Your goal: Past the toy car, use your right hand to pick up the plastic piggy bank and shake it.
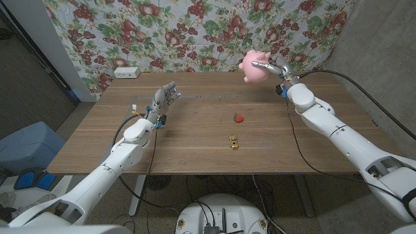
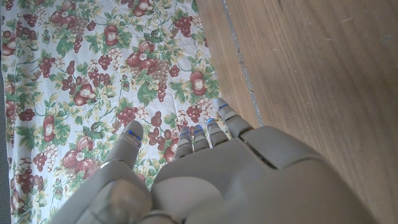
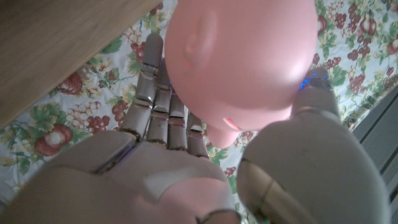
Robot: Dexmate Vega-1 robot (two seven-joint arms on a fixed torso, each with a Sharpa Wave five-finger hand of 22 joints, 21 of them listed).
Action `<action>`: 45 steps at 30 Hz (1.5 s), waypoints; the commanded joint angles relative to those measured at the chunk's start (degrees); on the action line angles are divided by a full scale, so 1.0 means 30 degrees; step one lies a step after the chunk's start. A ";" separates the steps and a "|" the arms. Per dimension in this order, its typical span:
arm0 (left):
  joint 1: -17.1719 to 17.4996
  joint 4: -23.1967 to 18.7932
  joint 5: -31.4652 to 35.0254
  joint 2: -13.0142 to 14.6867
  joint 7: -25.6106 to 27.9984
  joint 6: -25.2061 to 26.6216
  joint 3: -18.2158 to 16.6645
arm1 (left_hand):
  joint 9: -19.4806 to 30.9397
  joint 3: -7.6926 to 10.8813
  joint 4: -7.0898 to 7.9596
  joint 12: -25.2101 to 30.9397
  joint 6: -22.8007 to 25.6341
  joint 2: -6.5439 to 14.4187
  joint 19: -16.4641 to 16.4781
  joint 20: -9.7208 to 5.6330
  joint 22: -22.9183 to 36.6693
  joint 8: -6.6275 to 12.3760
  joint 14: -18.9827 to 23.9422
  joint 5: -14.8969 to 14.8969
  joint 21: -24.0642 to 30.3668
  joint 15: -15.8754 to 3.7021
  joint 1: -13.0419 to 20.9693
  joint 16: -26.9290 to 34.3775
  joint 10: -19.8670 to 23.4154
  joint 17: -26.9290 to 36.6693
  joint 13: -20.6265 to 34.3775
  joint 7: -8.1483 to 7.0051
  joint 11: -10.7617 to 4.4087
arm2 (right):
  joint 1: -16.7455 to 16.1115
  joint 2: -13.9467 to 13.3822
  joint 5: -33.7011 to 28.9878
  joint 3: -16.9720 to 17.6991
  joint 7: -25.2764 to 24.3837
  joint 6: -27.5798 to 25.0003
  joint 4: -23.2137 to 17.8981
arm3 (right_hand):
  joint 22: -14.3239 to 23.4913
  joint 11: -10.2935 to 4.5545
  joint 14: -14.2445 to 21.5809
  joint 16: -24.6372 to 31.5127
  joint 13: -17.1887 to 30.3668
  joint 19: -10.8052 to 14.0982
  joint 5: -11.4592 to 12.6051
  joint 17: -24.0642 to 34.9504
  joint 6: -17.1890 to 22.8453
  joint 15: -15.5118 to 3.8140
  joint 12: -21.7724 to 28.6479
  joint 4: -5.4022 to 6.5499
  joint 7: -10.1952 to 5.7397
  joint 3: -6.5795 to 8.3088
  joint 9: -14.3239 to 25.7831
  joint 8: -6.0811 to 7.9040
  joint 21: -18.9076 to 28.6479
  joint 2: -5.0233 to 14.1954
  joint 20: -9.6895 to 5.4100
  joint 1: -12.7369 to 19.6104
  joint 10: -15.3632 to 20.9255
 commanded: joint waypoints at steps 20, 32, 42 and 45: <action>0.0103 -0.0154 -0.0018 0.0081 0.0010 -0.0055 -0.0065 | 0.0080 0.0053 -0.0121 0.0048 0.0069 0.0721 0.0178 -0.0020 0.0061 0.0065 -0.0012 0.0018 -0.0085 -0.0163 -0.0068 0.0006 0.0091 0.0030 0.0084 0.0057 0.0007 | -0.0865 0.1637 -0.0955 0.0825 -0.3700 0.2298 0.0866 | -0.0030 -0.6537 0.7240 0.4246 0.4940 -0.1816 0.8528 0.8387 0.9702 -0.8199 0.2648 0.0105 -0.1961 0.5108 0.3661 -0.0063 0.0452 0.4292 -0.1801 0.3003 0.7383; 0.0074 -0.0088 -0.0025 0.0065 0.0002 -0.0057 -0.0067 | 0.0080 0.0052 -0.0123 0.0047 0.0086 0.0718 0.0173 -0.0011 0.0061 0.0073 0.0006 0.0018 -0.0087 -0.0158 -0.0069 0.0012 0.0090 0.0030 0.0084 0.0068 0.0013 | -0.0623 0.0715 -0.0723 0.0497 -0.1794 0.1188 0.0186 | -0.0054 -0.6550 0.7302 0.4211 0.4976 -0.1870 0.8557 0.8397 0.9704 -0.8198 0.2704 0.0086 -0.1940 0.5145 0.3785 -0.0022 0.0601 0.4246 -0.1794 0.2956 0.7494; 0.0006 0.0023 -0.0028 0.0028 -0.0029 -0.0046 -0.0044 | 0.0079 0.0055 -0.0128 0.0045 0.0100 0.0719 0.0171 -0.0002 0.0061 0.0075 0.0006 0.0019 -0.0088 -0.0151 -0.0064 0.0010 0.0083 0.0027 0.0083 0.0083 0.0011 | 0.0193 -0.0825 -0.0095 -0.0235 0.2055 -0.0627 -0.0654 | -0.0071 -0.6429 0.7365 0.4220 0.4954 -0.1951 0.8563 0.8424 0.9797 -0.8193 0.2701 0.0054 -0.1883 0.5169 0.3785 -0.0026 0.0758 0.4188 -0.1737 0.2940 0.7551; 0.0012 0.0020 -0.0016 0.0028 -0.0007 -0.0043 -0.0043 | 0.0080 0.0054 -0.0131 0.0045 0.0074 0.0716 0.0175 -0.0008 0.0061 0.0065 0.0006 0.0019 -0.0086 -0.0149 -0.0063 0.0009 0.0081 0.0026 0.0083 0.0051 0.0001 | 0.0491 -0.1140 0.0030 -0.0476 0.3032 -0.1157 -0.0838 | -0.0074 -0.6409 0.7374 0.4218 0.4933 -0.1970 0.8566 0.8424 0.9824 -0.8188 0.2697 0.0060 -0.1874 0.5179 0.3718 -0.0067 0.0795 0.4194 -0.1709 0.2933 0.7578</action>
